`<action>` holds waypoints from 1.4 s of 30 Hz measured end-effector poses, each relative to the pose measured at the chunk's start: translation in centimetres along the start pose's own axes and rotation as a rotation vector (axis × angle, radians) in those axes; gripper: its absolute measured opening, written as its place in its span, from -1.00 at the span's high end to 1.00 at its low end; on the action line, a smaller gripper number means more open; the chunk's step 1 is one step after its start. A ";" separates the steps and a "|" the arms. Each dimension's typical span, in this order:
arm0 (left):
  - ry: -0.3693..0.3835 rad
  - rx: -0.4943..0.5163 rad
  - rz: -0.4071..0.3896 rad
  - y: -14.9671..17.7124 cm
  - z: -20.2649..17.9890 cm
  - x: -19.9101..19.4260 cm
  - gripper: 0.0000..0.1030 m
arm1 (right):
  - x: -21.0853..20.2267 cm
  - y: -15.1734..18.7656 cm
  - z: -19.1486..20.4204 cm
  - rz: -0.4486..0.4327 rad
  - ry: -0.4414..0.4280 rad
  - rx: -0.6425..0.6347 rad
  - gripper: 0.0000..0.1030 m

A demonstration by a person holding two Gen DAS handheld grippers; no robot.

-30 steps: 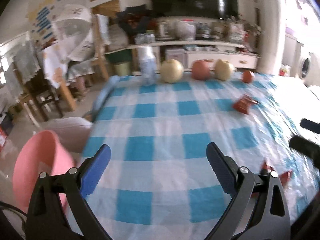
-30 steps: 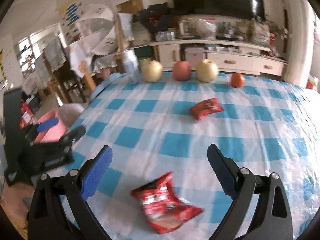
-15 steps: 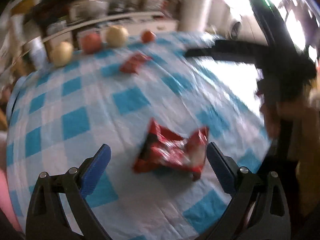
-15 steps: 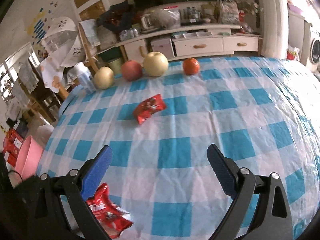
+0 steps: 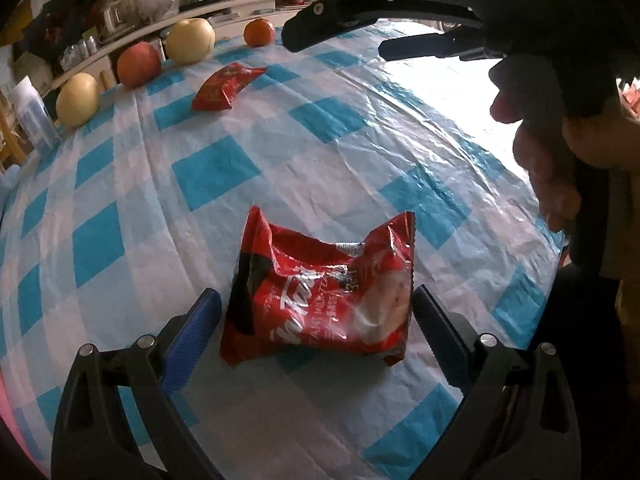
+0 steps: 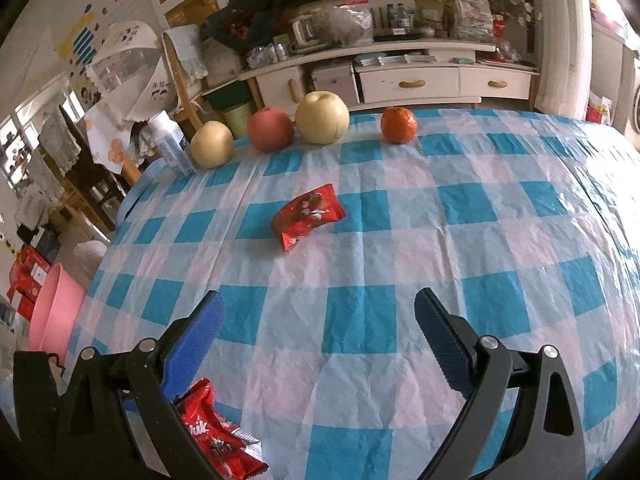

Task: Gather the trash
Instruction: 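Grasp the red Tai snack bag with left tool while right tool grasps the red candy packet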

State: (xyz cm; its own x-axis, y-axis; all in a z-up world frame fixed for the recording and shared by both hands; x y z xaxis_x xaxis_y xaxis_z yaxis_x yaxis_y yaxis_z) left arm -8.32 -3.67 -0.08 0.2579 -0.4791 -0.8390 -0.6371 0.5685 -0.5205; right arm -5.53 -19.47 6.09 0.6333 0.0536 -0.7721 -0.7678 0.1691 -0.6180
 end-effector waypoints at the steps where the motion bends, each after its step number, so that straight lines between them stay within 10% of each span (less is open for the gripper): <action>1: 0.003 -0.004 -0.002 -0.1 0.1 0.1 -0.88 | 0.3 -0.1 0.1 0.003 0.000 -0.003 -0.84; 42: 0.003 -0.234 -0.148 -1.1 4.0 -0.7 -0.53 | 13.6 -5.0 3.6 0.075 0.139 -0.285 -0.84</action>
State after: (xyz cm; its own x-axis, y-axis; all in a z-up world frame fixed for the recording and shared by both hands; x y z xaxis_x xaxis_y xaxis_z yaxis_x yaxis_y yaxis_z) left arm -4.91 -1.25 0.43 0.3585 -0.5478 -0.7559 -0.7433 0.3224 -0.5861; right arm 7.24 -16.08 -0.81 0.5695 -0.0822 -0.8179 -0.8206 -0.1140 -0.5600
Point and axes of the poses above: each gripper's, at about its wrist camera, not at the fingertips, and x roughly the way its jaws point, z to its left, y to its underside, the point moved 1 cm from there along x, roughly the way its jaws point, and after that the axes turned 7 degrees about y, right-handed, at the moved point
